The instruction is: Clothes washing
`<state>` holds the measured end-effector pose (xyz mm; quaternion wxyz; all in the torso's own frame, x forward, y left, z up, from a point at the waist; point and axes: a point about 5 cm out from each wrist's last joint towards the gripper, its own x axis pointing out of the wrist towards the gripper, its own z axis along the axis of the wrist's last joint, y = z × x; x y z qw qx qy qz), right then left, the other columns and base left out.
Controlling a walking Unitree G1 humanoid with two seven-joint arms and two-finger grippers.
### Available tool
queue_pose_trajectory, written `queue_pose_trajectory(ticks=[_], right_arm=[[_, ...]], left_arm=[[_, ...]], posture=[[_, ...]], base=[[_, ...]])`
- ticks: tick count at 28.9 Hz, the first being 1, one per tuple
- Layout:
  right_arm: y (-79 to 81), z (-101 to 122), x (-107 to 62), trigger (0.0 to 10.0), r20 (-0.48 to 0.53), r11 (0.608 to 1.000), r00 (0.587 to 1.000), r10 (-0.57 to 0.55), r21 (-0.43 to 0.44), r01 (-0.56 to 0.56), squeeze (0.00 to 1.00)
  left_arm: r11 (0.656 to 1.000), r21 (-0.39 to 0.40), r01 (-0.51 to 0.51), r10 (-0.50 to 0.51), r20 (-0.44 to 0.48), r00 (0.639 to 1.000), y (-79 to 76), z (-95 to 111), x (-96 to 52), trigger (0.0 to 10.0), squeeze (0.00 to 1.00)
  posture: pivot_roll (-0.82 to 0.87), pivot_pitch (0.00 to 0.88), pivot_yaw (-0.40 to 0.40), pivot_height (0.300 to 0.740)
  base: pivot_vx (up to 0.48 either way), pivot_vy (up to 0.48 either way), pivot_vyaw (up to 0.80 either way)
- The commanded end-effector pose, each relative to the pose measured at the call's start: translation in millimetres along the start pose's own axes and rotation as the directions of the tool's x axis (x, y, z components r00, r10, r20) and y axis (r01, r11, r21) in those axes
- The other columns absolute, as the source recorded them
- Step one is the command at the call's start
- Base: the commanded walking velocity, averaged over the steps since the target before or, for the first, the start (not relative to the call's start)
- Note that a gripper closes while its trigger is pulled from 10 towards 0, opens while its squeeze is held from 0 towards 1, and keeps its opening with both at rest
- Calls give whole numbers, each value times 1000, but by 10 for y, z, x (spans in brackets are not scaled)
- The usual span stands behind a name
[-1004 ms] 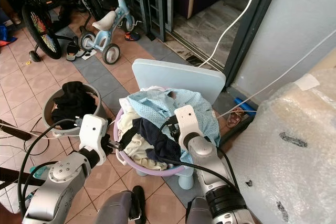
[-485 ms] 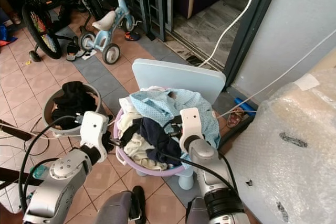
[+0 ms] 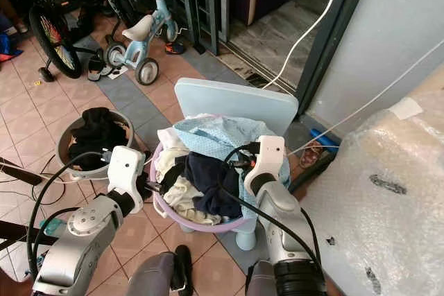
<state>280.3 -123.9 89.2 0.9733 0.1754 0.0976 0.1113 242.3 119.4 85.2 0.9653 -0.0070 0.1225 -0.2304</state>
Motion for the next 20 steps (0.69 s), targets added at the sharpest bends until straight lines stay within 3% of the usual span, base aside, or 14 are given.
queue_pose_trajectory(ticks=[1,5,6,8,12,14,16,20], right_arm=[[49,250,-36,0,113,1000,994,13,16,-14,0],[80,428,-53,0,176,1000,984,6,10,-8,0],[83,688,-67,0,270,999,963,-24,-13,29,0],[47,963,-87,0,363,996,929,-76,-22,90,0],[-6,1213,-148,0,452,984,884,-118,-67,165,0],[-28,1420,-257,0,530,960,841,-111,-160,228,0],[-60,1498,-344,0,556,941,823,-115,-204,269,0],[-165,1446,-458,0,533,934,830,-166,-185,306,0]], left_arm=[[1000,7,-1,1,-18,1000,20,-43,-14,10000,0],[1000,19,6,-6,-16,1000,18,-39,-6,10000,0],[999,29,18,-18,-11,1000,-1,-27,10,10000,0],[999,36,23,-22,-4,1000,-11,-8,30,10000,0],[999,43,15,-16,9,1000,-4,20,48,10000,0],[999,52,6,-7,23,1000,10,41,68,10000,0],[998,60,-8,5,42,999,18,76,93,10000,0],[998,57,-20,16,74,997,21,135,132,10000,0]], posture=[[-56,144,72,740],[-66,144,78,740],[-72,144,81,740],[-79,145,86,740],[-83,144,88,740],[-89,139,88,740],[-93,133,86,740],[-105,121,86,740]], base=[[0,0,0],[0,0,0],[0,0,0],[0,0,0],[0,0,0],[0,0,0],[0,0,0],[0,0,-502]])
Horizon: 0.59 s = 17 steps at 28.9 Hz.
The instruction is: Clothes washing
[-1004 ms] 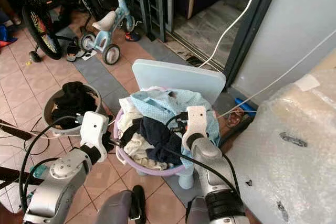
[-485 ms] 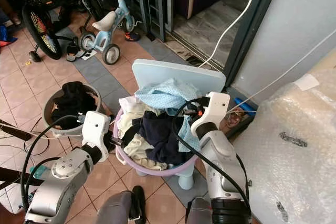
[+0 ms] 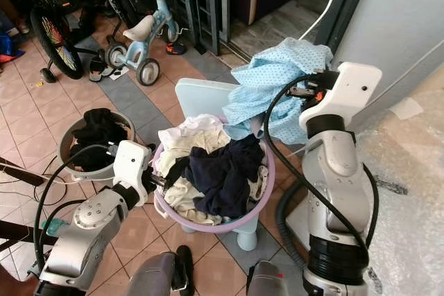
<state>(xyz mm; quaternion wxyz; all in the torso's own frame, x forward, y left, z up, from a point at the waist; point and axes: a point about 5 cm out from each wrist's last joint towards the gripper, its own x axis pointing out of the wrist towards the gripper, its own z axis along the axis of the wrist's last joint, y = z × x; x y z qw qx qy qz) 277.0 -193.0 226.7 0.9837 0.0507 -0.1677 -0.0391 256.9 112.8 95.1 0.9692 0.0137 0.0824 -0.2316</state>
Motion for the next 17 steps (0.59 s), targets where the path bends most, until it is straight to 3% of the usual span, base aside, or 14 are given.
queue_pose_trajectory(ticks=[1,7,11,13,14,17], right_arm=[[-103,-76,-134,0,-54,999,998,-44,-6,43,0],[-68,-152,-223,0,-90,998,995,-49,-52,45,0],[143,-163,-226,0,-115,985,986,120,-111,-132,0],[243,-168,-236,0,-130,964,968,213,-131,-229,0],[303,-149,-263,0,-123,933,950,287,-188,-306,0],[261,-118,-266,0,-89,914,955,282,-276,-296,0]], left_arm=[[1000,-8,-13,13,12,1000,21,8,15,10000,0],[1000,-1,-14,14,39,999,-3,24,44,10000,0],[996,38,-84,80,103,991,88,143,61,10000,0],[993,58,-106,98,134,986,128,215,86,10000,0],[991,77,-112,99,162,982,137,288,111,10000,0],[989,72,-127,111,194,975,144,358,140,10000,0]], posture=[[-111,118,89,740],[-133,116,114,740],[-150,117,140,740],[-152,115,150,740],[-153,113,154,740],[-144,98,140,740]], base=[[0,0,-800],[0,0,-800],[0,0,-800],[0,0,-800],[0,0,-800],[0,0,-800]])
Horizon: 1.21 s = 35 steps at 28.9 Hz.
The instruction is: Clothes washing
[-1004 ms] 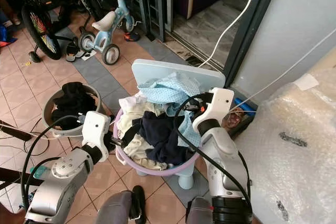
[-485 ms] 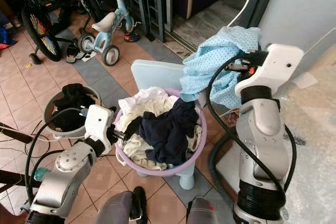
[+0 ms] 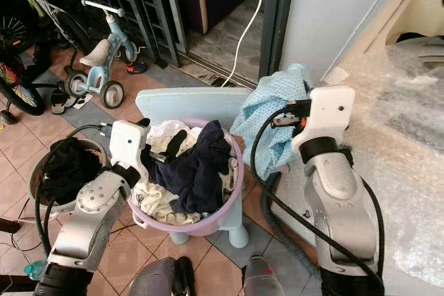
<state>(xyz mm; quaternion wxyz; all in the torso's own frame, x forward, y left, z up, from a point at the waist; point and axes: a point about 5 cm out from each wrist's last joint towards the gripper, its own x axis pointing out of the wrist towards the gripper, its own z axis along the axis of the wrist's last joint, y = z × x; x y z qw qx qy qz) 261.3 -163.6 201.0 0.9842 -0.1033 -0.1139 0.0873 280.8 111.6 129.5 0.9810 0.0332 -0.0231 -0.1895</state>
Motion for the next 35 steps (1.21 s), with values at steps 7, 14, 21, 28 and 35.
queue_pose_trajectory(ticks=[7,14,21,28,35], right_arm=[[-70,-22,-94,0,26,948,950,-312,64,310,0],[89,-187,-187,0,-58,935,942,-331,118,336,0],[-79,-147,-117,0,-43,918,924,-381,106,383,0],[-83,-131,-96,0,-39,918,924,-380,105,382,0],[-41,-150,-90,10000,-54,925,931,-360,111,364,0]], left_arm=[[996,-24,-85,85,11,996,39,6,-55,10000,0],[997,-48,-59,59,-2,998,12,-23,-58,10000,0],[997,-49,-62,62,-8,998,13,-22,-49,10000,0],[998,-49,-49,48,-26,999,-14,-56,-115,10000,0],[996,-60,-65,62,-48,997,-14,-92,-127,10000,0]], posture=[[-107,84,98,740],[-133,106,103,740],[-133,117,100,740],[-124,134,100,740],[-122,138,98,740]], base=[[0,0,-271],[0,0,0],[0,0,-640],[0,0,-771],[0,0,-146]])
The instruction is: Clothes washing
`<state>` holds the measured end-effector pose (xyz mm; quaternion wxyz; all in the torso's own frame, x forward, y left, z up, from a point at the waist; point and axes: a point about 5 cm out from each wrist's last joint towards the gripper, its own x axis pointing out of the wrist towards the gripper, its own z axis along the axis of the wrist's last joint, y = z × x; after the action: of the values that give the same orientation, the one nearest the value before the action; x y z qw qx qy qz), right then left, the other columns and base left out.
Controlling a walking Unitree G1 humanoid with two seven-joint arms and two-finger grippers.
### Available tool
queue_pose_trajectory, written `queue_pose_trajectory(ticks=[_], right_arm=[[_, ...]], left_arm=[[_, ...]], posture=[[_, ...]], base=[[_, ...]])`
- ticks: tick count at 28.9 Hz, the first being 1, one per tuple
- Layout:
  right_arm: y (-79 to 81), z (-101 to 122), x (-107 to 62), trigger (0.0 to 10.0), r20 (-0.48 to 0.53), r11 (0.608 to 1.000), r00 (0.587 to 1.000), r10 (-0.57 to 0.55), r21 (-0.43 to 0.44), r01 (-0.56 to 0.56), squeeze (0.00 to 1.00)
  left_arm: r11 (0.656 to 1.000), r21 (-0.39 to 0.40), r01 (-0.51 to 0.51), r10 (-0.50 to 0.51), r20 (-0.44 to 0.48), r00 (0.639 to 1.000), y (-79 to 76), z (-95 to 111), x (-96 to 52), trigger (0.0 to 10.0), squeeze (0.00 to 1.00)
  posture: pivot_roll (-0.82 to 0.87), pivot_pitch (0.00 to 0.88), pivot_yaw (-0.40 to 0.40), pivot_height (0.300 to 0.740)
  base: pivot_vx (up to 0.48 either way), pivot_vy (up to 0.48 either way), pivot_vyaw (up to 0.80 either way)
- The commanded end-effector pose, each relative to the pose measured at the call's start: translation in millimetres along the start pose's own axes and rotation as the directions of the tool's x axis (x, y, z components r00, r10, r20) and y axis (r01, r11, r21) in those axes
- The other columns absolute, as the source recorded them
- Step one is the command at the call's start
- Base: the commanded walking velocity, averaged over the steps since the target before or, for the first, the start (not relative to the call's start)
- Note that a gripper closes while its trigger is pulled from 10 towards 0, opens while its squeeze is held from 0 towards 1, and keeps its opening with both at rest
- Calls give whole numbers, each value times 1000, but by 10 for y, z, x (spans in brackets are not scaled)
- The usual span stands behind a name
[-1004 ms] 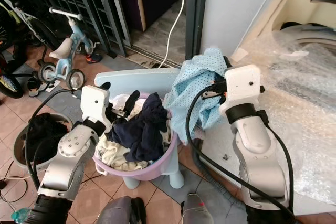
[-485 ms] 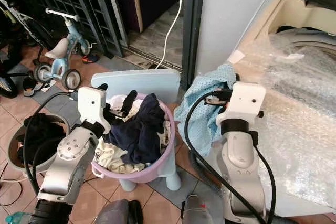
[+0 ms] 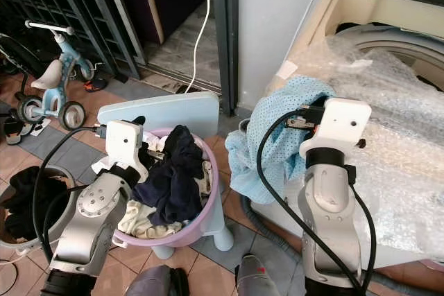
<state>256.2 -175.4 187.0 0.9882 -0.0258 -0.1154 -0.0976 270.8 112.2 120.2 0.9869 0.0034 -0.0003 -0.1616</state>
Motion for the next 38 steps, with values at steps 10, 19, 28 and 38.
queue_pose_trajectory(ticks=[10,19,28,38], right_arm=[[55,-14,-6,10000,-24,999,999,30,24,-29,0],[62,-13,6,10000,-29,999,999,42,28,-41,0],[68,-3,50,10000,-23,998,999,49,26,-49,0],[83,111,169,10000,21,998,999,49,36,-50,0]], left_arm=[[999,24,-22,23,-27,999,17,-31,-59,10000,0],[1000,21,-15,16,-34,999,6,-48,-63,10000,0],[1000,7,-7,7,-26,1000,0,-41,-38,10000,0],[999,-31,16,-14,40,999,-34,145,63,10000,0]], posture=[[-120,150,92,740],[-125,147,88,740],[-127,138,90,740],[-134,180,86,740]], base=[[-168,0,0],[-168,0,0],[-125,0,0],[0,0,-369]])
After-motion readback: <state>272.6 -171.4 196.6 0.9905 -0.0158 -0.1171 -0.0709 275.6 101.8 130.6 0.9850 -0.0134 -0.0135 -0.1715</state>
